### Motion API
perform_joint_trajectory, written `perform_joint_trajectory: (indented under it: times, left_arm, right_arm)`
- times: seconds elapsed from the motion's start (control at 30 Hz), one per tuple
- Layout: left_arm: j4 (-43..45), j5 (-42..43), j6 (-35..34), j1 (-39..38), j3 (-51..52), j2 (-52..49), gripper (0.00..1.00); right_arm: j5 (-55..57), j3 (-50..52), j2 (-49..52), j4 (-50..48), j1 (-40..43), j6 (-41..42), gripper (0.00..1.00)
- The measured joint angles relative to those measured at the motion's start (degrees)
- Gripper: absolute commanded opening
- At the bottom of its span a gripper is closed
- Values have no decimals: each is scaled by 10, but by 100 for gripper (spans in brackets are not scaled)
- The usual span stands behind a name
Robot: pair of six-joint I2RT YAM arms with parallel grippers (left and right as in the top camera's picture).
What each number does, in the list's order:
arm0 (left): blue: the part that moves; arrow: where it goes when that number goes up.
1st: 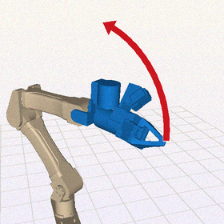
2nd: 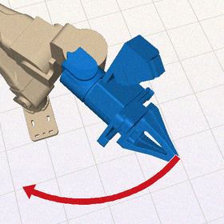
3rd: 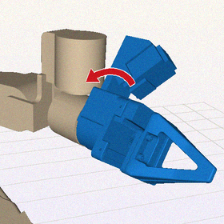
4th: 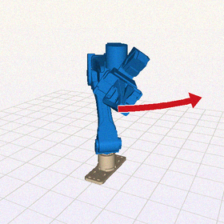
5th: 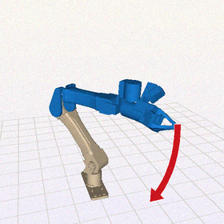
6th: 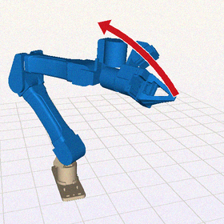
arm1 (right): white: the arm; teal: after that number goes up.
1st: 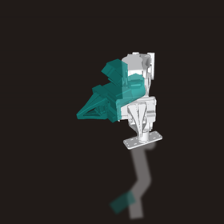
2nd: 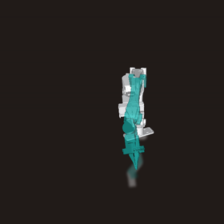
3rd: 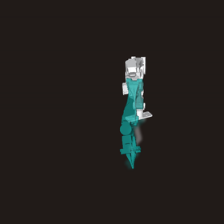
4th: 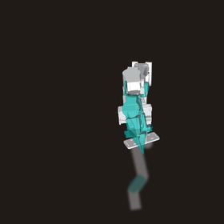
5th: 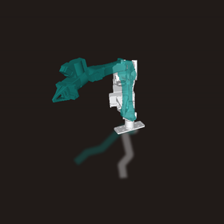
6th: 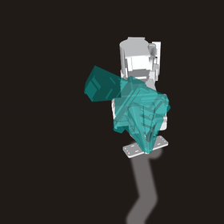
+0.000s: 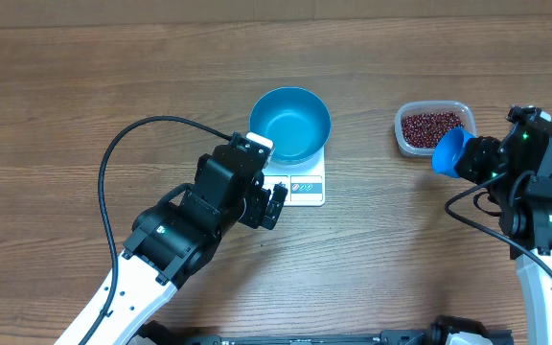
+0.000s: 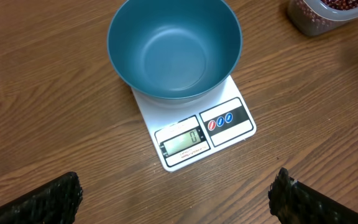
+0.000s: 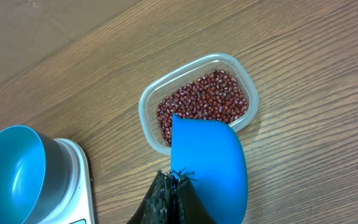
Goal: Scoop item into bowl and weigh 150g on scale
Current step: 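Pull left gripper back from the scale buttons and hold it beside the scale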
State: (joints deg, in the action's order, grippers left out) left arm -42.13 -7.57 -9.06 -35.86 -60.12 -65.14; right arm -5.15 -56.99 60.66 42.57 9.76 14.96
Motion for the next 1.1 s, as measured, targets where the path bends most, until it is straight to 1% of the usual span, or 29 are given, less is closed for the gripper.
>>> perform_joint_trajectory:
  times: [0.93,1.1]
  left_arm:
    - [-5,0,0,0,0,-48,100]
    - [-14,13,10,0,0,-47,100]
  right_arm:
    - [0,0,0,-5,0,0,4]
    - [0,0,0,-5,0,0,4]
